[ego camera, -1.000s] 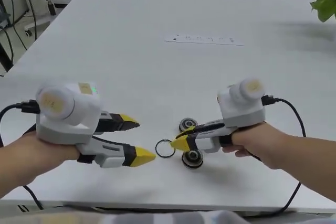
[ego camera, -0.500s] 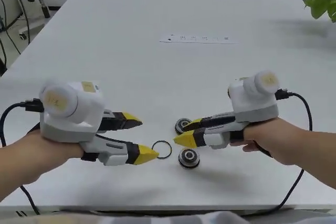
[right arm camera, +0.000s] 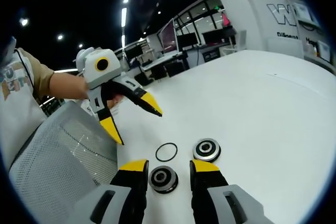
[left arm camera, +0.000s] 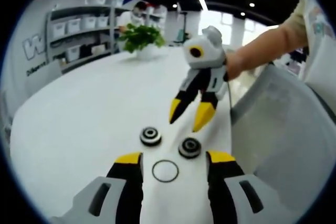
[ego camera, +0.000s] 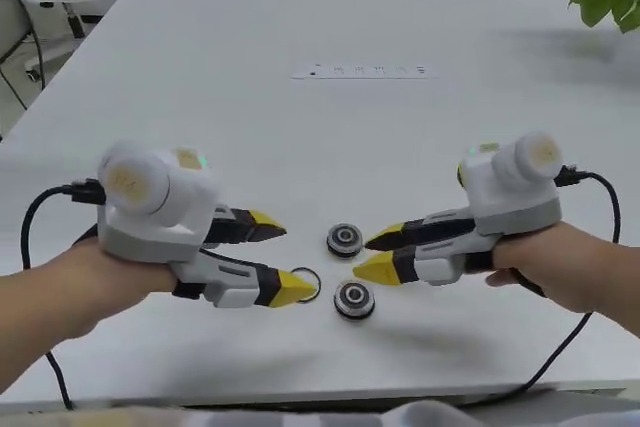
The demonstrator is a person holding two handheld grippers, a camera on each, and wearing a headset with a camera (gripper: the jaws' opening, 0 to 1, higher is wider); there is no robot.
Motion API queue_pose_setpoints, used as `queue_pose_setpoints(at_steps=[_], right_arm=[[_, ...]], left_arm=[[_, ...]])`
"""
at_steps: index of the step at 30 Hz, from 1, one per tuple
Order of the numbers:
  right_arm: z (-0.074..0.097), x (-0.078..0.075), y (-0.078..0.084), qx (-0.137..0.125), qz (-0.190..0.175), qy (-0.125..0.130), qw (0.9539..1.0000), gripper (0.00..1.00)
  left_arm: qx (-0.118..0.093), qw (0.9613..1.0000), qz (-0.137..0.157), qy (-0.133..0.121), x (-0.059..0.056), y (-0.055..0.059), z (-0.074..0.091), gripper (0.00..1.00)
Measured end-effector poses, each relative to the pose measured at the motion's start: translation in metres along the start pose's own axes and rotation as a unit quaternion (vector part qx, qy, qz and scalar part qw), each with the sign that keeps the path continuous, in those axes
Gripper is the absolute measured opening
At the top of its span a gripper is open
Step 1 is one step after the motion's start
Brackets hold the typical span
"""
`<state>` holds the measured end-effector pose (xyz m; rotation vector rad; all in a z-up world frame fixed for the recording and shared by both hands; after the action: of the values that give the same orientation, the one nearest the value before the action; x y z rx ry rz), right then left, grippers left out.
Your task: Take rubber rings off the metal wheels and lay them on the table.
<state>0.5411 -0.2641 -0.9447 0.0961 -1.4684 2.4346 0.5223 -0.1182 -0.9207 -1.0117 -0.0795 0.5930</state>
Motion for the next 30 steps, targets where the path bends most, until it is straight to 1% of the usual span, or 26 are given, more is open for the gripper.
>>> queue_pose_setpoints(at_steps=[5, 6, 8, 14, 19, 25, 30], right_arm=[[0.002, 0.001, 0.007, 0.010, 0.014, -0.002, 0.9998, 0.29], [0.002, -0.002, 0.010, 0.015, 0.018, -0.005, 0.9997, 0.28], [0.002, -0.002, 0.014, 0.025, 0.029, -0.008, 0.9993, 0.28], [0.001, 0.001, 0.025, 0.045, 0.050, -0.020, 0.9975, 0.25], [-0.002, 0.001, 0.031, 0.058, 0.069, -0.025, 0.9956, 0.23], [-0.004, 0.000, 0.036, 0.069, 0.083, -0.027, 0.9939, 0.21], [-0.006, 0.000, 0.038, 0.076, 0.099, -0.028, 0.9918, 0.19]], left_arm=[[0.007, 0.9999, -0.004, 0.010, -0.003, -0.001, -0.009, 0.48], [0.008, 0.9999, -0.005, 0.012, -0.003, -0.002, -0.011, 0.48], [0.011, 0.9998, -0.007, 0.016, -0.004, -0.002, -0.015, 0.48], [0.024, 0.9992, -0.017, 0.029, -0.007, -0.001, -0.026, 0.45], [0.035, 0.9983, -0.024, 0.039, -0.009, 0.003, -0.035, 0.41], [0.046, 0.9973, -0.030, 0.048, -0.013, 0.009, -0.044, 0.37], [0.051, 0.9968, -0.034, 0.051, -0.014, 0.011, -0.050, 0.33]])
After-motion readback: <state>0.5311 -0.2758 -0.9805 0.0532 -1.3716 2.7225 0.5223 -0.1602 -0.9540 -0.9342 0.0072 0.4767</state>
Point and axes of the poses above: the centre of the closed fingertips' face, and the gripper's own axes: z roughly backward along the fingers, x roughly to its left, y roughly out of its underside, the point moved 6 cm from there along z, roughly backward along the fingers, and after that the axes turned 9 degrees about z, right-handed, at the moved point
